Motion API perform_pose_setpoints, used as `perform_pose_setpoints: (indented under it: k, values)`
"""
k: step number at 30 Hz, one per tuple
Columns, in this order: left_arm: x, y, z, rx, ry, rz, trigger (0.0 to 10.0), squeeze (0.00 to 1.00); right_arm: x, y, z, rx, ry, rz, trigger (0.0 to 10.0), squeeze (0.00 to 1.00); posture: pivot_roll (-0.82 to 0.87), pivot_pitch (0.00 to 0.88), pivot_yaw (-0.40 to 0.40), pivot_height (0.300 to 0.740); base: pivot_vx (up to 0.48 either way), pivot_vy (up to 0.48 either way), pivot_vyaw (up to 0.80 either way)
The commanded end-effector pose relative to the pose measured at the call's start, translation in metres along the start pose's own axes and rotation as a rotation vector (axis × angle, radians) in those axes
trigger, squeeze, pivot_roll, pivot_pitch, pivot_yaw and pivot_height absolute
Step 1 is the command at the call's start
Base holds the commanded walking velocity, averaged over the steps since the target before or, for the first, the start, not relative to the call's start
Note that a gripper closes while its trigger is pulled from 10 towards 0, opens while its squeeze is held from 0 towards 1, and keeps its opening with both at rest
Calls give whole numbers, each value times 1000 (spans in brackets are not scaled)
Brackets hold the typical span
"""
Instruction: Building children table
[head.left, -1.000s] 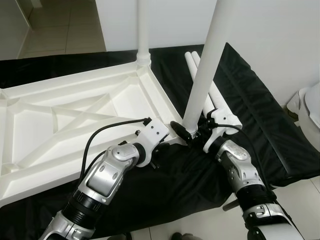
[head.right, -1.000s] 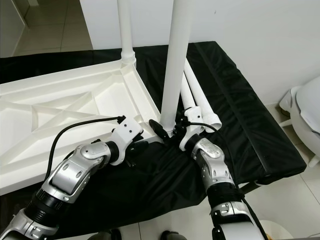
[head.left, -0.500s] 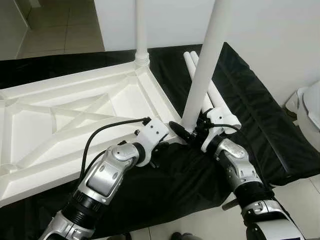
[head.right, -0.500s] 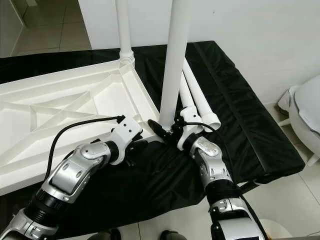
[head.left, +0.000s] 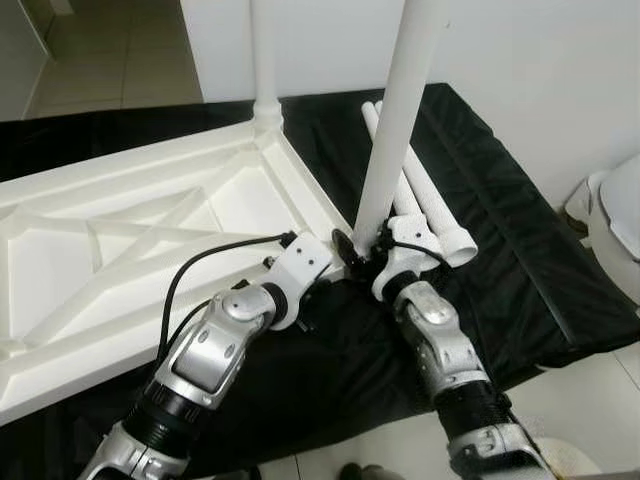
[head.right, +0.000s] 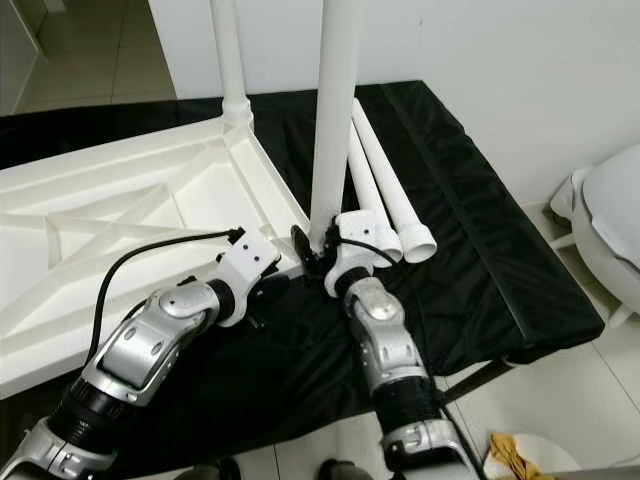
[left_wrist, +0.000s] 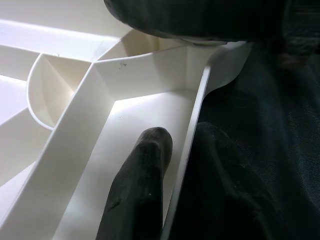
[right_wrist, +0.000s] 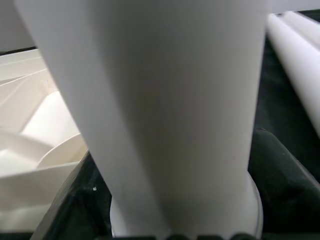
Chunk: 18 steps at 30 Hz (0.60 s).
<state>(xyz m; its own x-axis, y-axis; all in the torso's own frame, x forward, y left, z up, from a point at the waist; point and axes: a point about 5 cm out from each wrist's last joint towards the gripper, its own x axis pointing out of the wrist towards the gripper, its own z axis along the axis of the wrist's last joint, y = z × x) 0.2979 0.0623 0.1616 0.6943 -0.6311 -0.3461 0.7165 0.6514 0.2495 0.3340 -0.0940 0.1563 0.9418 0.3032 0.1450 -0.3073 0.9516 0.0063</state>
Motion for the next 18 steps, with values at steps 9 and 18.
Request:
perform_pose_setpoints:
  k: [9, 18]
  values:
    - [-3, -8, 6, 27, -31, -38, 10000, 0, -18, -7, -13, -14, 75, -300, 0, 0, -18, 118, -13, 740, 0, 0, 0]
    - [-2, -10, 5, 28, -30, -43, 10000, 0, -22, -15, -15, -11, 110, -284, 10000, 714, -21, 110, -20, 740, 0, 0, 0]
